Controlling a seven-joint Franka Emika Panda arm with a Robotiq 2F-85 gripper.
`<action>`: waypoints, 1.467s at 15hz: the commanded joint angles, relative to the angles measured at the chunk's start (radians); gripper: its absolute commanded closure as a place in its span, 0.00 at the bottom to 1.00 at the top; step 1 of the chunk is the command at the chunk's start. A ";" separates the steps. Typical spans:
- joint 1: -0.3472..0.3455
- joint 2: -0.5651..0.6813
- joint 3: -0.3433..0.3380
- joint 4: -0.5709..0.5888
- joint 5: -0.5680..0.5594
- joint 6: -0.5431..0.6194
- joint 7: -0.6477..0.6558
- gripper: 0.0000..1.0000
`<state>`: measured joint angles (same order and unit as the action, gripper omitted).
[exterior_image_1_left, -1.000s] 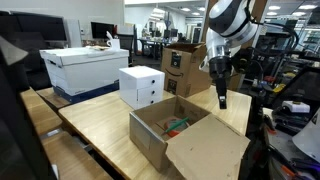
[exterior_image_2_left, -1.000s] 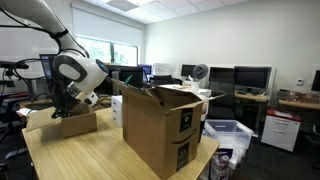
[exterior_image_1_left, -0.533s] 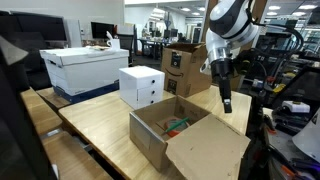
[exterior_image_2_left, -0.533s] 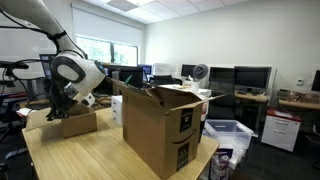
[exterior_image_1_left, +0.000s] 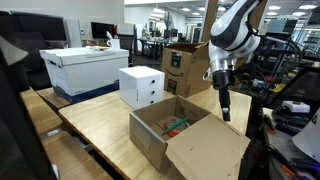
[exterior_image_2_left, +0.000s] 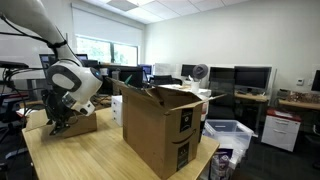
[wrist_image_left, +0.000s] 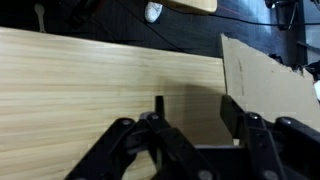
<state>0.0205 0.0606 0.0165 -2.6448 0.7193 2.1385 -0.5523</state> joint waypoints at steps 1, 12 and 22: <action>0.001 0.045 0.015 -0.005 0.028 0.048 0.010 0.09; -0.012 0.129 0.045 0.005 0.048 0.052 -0.002 0.25; -0.081 0.111 0.001 0.056 0.043 -0.190 -0.078 0.94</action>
<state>-0.0350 0.1864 0.0264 -2.5916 0.7509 2.0078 -0.5812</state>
